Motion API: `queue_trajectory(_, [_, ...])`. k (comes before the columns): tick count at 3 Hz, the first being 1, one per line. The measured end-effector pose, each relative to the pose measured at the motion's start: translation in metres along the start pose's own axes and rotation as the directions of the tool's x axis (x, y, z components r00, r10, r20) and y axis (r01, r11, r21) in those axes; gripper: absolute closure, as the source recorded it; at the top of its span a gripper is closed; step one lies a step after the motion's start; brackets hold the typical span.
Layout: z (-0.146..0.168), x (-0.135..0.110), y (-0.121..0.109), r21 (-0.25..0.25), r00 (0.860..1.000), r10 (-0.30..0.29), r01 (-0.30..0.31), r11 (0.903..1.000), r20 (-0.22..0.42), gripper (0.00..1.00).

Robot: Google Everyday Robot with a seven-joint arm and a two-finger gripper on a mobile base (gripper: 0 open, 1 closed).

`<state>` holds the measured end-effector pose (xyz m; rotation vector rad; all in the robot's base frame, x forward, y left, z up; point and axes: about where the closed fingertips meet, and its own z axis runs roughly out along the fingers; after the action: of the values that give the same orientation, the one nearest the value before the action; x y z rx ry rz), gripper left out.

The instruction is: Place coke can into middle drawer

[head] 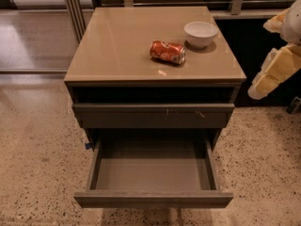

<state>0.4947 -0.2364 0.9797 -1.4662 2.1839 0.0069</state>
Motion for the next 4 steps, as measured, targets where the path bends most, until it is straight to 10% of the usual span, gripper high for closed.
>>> queue_trajectory(2, [0.044,-0.029,-0.081,0.044,0.982,0.043,-0.052,0.9977,0.182,0.00])
queue_trajectory(4, [0.054,-0.023,-0.088,0.042,0.979,0.081,-0.090,0.9950,0.186,0.00])
